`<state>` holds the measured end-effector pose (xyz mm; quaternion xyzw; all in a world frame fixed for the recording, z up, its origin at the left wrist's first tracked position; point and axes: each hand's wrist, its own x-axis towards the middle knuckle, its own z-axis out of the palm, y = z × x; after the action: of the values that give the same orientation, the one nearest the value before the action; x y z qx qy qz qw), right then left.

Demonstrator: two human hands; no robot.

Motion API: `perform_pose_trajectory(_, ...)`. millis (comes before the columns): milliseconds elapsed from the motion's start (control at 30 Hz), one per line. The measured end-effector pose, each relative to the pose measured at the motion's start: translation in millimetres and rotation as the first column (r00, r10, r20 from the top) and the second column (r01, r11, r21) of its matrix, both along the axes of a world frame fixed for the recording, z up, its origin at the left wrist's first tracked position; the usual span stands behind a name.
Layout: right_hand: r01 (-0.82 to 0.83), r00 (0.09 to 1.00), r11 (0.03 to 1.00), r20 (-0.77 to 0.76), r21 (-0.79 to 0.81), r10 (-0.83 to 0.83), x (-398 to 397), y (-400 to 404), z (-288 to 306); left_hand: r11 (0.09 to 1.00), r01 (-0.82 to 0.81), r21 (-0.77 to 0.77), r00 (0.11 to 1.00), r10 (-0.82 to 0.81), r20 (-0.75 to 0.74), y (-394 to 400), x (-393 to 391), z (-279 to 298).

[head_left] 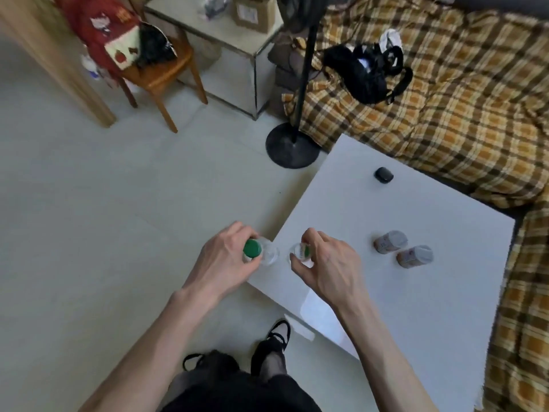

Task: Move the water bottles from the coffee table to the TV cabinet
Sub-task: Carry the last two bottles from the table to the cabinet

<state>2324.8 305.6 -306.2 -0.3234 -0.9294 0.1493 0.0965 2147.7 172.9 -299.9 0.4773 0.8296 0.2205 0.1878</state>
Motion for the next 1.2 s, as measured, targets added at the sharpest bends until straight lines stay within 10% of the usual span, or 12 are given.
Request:
perform_pose_trajectory(533,-0.453,0.853,0.884,-0.236,0.112,0.466,-267,-186,125,0.763,-0.535,0.363,0.816,0.577,-0.010,-283,-161,121)
perform_pose_trajectory(1200,-0.903,0.373,0.423,-0.357,0.070,0.856,-474,-513,183,0.120,-0.875,0.468,0.174,0.982,0.073,-602,-201,119)
